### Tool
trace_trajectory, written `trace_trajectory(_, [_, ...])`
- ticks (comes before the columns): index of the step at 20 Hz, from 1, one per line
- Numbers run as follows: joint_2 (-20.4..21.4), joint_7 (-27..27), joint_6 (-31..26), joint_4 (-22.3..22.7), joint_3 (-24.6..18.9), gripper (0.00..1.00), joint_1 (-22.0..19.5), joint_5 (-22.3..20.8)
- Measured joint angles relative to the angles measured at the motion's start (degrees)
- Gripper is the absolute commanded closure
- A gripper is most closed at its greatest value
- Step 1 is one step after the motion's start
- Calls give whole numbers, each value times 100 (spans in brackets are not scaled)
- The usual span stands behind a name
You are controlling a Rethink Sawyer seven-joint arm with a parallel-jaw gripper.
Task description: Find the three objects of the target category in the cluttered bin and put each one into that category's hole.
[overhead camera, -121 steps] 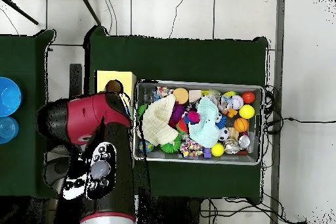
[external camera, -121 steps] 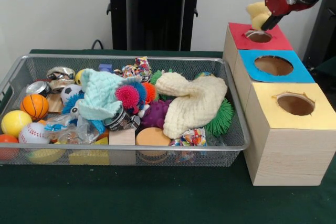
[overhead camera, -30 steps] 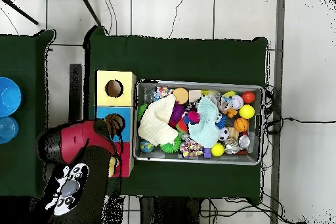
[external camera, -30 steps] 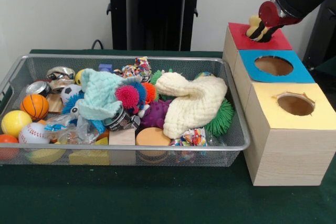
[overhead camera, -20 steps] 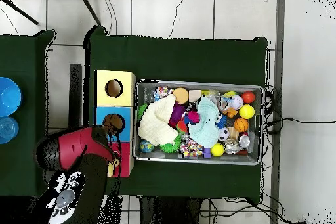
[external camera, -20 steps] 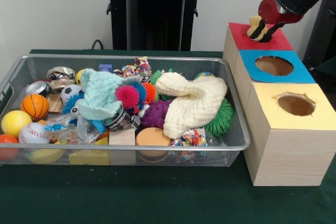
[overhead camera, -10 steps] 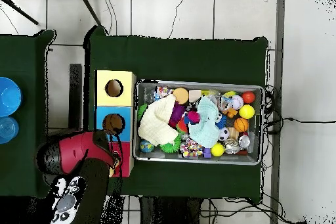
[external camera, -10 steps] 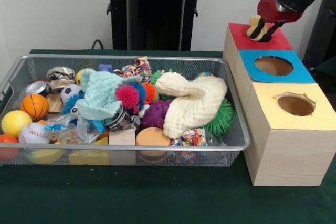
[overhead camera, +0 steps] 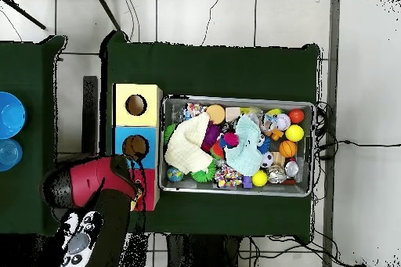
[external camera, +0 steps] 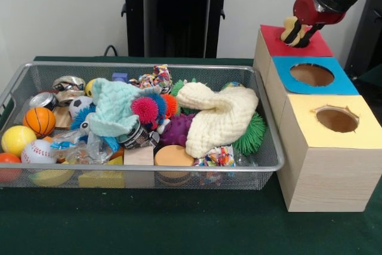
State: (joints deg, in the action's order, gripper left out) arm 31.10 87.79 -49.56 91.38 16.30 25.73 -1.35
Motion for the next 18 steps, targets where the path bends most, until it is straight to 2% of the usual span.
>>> trace_trajectory(9, [125,0,2,28,2,0,0,-5])
trace_trajectory(14, [405,0,45,23,21,0,-67,-2])
trace_trajectory(18, [792,0,177,25,26,0,-220,-4])
